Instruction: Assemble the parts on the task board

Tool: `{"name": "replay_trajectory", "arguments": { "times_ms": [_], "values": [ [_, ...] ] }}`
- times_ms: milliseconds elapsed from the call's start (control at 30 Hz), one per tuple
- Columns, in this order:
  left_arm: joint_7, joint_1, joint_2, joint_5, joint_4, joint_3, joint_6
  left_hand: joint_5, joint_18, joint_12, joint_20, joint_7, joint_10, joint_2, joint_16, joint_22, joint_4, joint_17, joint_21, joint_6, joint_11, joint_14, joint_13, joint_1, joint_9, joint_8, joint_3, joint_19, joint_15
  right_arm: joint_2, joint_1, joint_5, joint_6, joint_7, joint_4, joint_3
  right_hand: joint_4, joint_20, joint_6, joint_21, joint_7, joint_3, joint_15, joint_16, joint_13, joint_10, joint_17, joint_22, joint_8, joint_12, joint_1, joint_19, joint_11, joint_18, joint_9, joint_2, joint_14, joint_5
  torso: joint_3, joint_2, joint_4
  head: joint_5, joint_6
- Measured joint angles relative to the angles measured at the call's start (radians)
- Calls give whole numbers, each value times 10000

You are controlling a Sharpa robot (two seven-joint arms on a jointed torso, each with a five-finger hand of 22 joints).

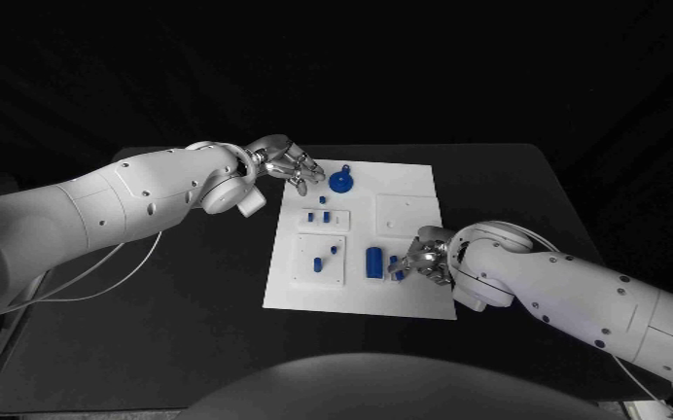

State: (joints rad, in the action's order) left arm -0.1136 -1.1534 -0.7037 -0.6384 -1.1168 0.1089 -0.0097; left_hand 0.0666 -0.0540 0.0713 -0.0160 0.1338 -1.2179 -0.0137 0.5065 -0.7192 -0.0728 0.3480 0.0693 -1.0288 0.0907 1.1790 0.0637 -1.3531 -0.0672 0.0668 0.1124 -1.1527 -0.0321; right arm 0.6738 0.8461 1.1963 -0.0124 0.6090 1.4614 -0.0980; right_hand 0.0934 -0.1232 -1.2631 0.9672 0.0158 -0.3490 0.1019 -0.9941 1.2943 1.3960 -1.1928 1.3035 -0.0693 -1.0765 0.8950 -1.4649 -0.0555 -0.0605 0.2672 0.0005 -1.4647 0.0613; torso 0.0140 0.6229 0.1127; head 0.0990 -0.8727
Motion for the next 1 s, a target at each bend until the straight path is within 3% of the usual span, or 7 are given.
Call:
{"name": "replay_trajectory", "arguments": {
  "times_ms": [200,767,900,1000],
  "values": [
    [9,0,-40,-17,0,1,0,0,0,0,0,0,0,0,0,-1,0,0,0,0,0,0,0,0,0,0,0,0,0,36,0,1,-12,-34,43,0,-245,-37,-31,2,-31,245,-1,0,74,35,-53,28,0,-39,-225,-37,-34,0,-30,-20,0,-110,-6,0,1,-17,0],
    [20,0,-46,-54,1,2,-1,0,1,0,0,0,0,-1,0,-1,0,0,0,0,0,0,0,0,0,0,0,0,0,294,-2,-25,-18,-223,213,-2,-216,-37,-84,2,-33,105,-2,0,142,70,-97,42,0,-38,-290,-37,-70,0,-113,-86,1,-110,-7,0,7,-11,0],
    [20,0,-46,-51,0,3,-18,0,1,0,0,0,0,0,0,13,2,0,0,0,0,0,0,0,-1,0,-2,0,0,485,-3,-69,6,-326,244,-25,-138,-37,-75,-28,-25,-22,-3,65,142,70,-66,41,0,-37,-107,-36,-70,-1,-113,-269,1,-110,-6,-4,7,-13,0],
    [-4,0,-44,47,4,4,-90,0,0,0,0,0,0,0,0,13,28,0,0,0,0,0,0,0,-11,0,-28,0,0,676,-10,-158,20,-492,227,-186,-398,-36,0,-143,50,-381,-3,154,142,30,-1,-7,0,-37,124,-36,-33,-1,-78,-686,1,-110,-10,-11,8,-24,13]
  ]
}}
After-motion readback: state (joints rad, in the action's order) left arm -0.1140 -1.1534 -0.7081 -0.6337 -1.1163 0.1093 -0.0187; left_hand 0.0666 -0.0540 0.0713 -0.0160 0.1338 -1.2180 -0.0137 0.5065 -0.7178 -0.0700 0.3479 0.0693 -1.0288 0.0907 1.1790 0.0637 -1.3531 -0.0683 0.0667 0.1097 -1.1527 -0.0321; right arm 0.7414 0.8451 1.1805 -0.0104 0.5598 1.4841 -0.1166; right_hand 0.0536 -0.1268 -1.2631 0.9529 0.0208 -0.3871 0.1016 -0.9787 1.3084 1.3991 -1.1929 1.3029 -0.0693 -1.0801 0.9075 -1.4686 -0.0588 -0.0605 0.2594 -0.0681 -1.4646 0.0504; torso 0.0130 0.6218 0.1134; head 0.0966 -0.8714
